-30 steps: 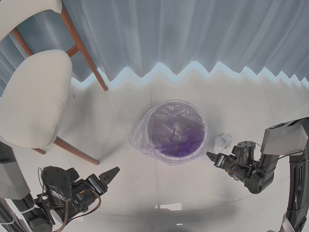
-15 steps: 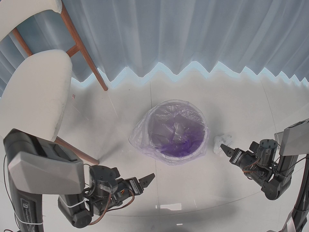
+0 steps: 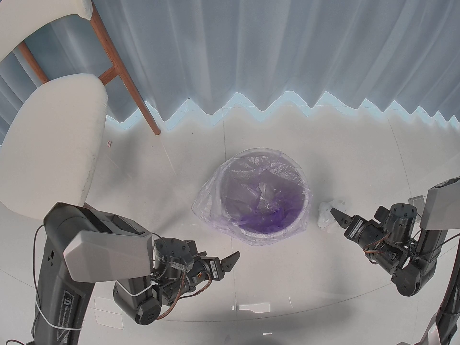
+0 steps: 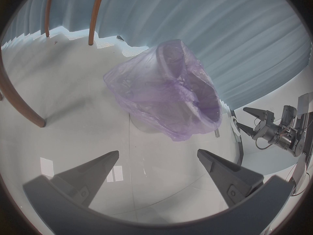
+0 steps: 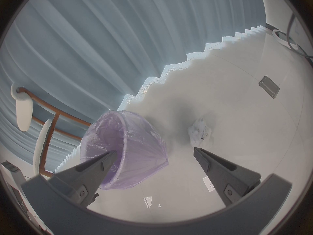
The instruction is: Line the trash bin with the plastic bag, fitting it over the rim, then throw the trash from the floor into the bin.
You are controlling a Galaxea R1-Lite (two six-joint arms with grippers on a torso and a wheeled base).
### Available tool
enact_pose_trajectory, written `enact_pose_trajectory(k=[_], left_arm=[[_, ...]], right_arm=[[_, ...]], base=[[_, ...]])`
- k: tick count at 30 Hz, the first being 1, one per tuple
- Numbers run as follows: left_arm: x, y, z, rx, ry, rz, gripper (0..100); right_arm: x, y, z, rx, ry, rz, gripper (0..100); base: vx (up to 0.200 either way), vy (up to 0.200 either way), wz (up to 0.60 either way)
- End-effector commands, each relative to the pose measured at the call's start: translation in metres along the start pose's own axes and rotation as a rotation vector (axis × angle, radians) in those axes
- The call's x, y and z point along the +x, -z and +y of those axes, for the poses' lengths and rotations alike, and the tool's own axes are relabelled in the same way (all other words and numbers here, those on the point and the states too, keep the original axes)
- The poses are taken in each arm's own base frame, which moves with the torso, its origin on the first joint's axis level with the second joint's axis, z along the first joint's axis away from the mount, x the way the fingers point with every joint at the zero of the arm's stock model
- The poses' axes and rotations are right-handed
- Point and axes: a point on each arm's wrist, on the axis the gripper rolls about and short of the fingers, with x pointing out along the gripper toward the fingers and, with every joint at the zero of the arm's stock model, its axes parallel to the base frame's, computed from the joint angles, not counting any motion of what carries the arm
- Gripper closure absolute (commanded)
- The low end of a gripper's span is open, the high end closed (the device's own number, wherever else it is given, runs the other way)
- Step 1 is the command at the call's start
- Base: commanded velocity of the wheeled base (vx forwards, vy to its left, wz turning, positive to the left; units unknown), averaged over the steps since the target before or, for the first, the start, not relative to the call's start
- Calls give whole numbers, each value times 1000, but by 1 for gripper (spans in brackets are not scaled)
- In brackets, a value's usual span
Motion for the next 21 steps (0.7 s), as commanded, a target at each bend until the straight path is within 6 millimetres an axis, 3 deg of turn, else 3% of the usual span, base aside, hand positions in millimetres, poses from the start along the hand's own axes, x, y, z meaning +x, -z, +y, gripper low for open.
enact_pose_trajectory(k=[1,11,21], left_arm=[[12,-2,-1,0,2,-6,0],[52,-13,0,-7,-7,-13,0],[75,-12,5,-12,-24,1,0]], right_arm=[[2,1,0,0,-6,-5,0],[2,3,2,-1,-12,-1,0],[2,3,2,-1,-11,0,0]], base=[[0,0,0],[0,0,0],[0,0,0]])
